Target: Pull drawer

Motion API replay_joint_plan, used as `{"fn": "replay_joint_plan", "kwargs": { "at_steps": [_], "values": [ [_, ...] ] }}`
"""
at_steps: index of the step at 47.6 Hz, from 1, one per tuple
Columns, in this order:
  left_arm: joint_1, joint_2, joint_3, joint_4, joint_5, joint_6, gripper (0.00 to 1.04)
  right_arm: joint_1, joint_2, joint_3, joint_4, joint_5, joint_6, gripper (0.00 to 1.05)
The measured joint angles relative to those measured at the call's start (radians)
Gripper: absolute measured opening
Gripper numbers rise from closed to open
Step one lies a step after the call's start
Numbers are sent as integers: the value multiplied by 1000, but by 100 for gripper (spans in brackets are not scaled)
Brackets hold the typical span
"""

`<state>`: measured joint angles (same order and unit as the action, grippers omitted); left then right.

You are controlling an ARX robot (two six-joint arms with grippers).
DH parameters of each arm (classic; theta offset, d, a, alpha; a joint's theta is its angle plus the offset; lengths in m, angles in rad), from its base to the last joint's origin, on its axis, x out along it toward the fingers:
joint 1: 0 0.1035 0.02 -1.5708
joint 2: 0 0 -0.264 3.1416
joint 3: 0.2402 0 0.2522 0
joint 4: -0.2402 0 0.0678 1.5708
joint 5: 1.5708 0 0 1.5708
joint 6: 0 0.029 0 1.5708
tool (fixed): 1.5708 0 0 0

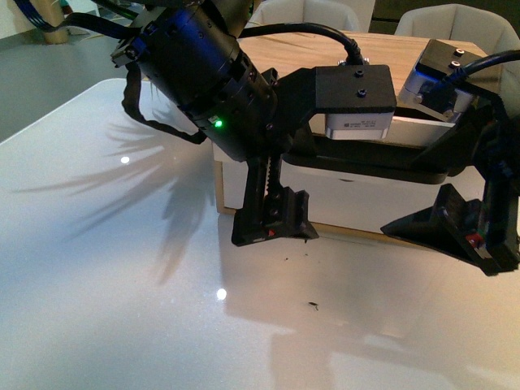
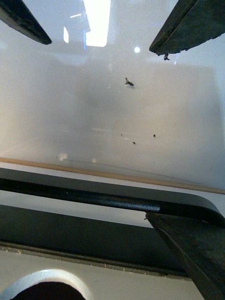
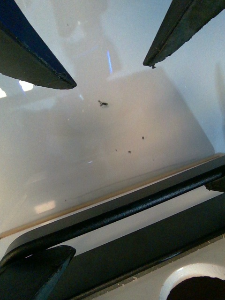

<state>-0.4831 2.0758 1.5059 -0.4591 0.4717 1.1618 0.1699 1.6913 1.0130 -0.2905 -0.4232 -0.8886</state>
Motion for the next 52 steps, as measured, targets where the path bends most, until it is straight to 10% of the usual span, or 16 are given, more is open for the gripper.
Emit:
{"fn": "replay_joint_plan", "kwargs": {
  "at_steps": [35, 52],
  "values": [
    [-15, -254, -391, 112, 64, 49, 97, 106, -233, -238, -21, -22, 19, 96],
    [-24, -478, -658, 578, 108, -255, 97, 140, -460, -368, 135, -54, 227, 96]
  ]
}}
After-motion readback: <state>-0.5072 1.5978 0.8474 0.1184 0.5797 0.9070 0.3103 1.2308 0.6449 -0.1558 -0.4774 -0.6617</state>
